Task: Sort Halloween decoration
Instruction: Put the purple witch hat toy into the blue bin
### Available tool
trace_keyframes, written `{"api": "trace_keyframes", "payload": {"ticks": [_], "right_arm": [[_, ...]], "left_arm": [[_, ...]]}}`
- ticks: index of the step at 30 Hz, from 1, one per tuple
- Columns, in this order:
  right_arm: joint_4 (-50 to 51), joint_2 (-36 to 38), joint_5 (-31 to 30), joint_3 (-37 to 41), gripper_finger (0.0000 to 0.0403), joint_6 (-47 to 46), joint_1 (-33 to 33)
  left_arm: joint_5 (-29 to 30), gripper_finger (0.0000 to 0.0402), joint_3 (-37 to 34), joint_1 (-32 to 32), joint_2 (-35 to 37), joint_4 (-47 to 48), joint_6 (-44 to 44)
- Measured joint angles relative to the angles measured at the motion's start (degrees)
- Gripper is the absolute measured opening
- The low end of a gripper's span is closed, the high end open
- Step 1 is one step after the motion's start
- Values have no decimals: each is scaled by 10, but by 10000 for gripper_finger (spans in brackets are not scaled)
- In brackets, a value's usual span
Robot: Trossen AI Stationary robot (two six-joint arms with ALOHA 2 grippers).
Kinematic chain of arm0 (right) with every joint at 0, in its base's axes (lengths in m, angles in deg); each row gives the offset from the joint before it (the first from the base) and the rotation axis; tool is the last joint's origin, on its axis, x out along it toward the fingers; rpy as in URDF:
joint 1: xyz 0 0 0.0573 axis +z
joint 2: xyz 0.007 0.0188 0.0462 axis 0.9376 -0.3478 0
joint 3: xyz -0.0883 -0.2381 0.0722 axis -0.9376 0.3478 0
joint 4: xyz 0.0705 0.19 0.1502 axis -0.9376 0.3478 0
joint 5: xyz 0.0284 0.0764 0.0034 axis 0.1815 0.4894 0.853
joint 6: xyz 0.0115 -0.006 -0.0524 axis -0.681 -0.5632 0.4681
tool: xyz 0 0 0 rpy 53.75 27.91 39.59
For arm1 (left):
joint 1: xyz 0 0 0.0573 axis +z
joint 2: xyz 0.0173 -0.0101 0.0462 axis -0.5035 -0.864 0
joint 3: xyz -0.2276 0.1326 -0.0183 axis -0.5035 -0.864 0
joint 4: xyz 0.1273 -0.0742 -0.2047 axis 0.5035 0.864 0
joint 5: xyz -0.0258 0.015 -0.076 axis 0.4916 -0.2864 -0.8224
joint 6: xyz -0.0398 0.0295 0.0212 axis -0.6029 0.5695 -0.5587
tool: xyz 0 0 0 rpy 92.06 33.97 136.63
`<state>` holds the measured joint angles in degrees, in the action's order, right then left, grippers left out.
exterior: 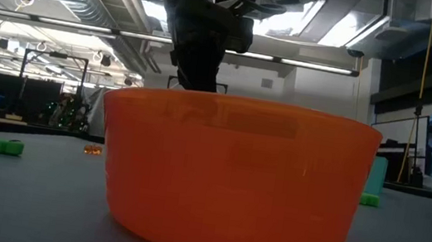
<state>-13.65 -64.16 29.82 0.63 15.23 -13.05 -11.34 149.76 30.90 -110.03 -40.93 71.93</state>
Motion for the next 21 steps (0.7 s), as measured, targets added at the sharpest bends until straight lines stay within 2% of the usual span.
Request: {"api": "trace_keyframes", "payload": {"ticks": [12, 21], "right_arm": [[0, 0, 0, 0, 96, 0, 0], [-1, 0, 0, 0, 95, 0, 0]], "left_arm": [[0, 104, 0, 0, 0, 0, 0], [0, 104, 0, 0, 0, 0, 1]]}}
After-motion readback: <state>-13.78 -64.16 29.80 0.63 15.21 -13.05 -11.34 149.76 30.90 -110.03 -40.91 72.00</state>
